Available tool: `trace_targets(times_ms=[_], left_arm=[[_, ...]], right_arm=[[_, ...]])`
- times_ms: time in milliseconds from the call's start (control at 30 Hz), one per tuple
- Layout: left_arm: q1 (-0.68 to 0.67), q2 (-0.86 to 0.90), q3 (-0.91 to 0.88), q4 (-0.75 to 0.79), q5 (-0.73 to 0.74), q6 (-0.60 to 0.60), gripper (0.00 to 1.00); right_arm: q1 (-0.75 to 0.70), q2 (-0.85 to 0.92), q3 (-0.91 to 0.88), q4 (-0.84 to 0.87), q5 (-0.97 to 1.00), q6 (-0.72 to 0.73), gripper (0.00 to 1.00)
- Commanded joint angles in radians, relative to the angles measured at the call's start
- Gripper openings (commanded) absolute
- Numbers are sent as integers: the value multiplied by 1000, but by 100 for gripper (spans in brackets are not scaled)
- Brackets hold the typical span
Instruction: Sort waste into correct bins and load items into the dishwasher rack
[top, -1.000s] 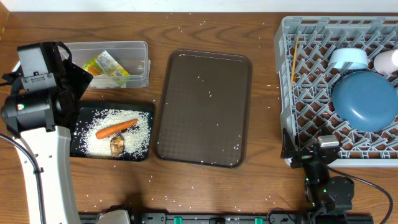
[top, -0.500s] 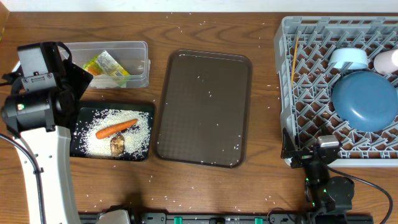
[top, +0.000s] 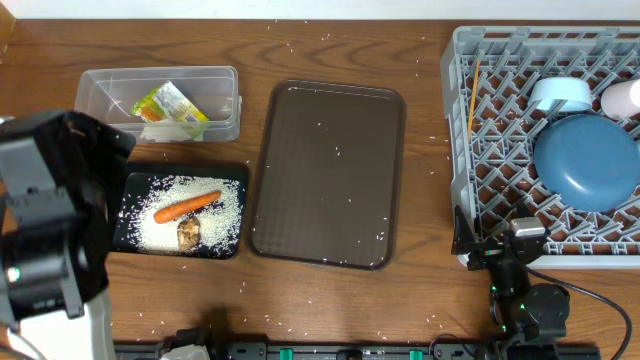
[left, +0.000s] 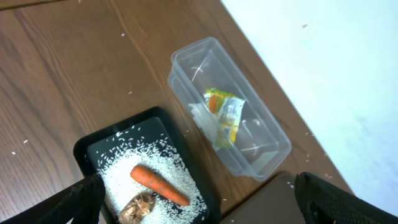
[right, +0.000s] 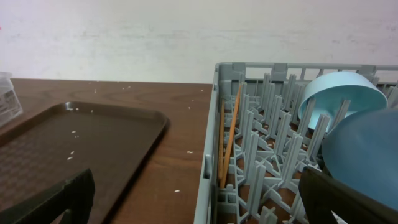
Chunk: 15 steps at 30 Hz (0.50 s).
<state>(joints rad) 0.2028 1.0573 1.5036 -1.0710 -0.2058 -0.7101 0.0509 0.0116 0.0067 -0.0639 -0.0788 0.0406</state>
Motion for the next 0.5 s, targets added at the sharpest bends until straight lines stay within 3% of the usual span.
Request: trace_targets(times_ms=[0,267,467], left_arm=[[-27,-36,-2,-2,-14,-2,98],[-106,-153,-172,35,-50,-2,98],[-151,-311,-539,321,-31,21,98]], right_arm=[[-11,-7,-1,-5,-3,-12,99],[-11,-7,-1,-5,-3,-12,99],[-11,-7,-1,-5,-3,-12,99]])
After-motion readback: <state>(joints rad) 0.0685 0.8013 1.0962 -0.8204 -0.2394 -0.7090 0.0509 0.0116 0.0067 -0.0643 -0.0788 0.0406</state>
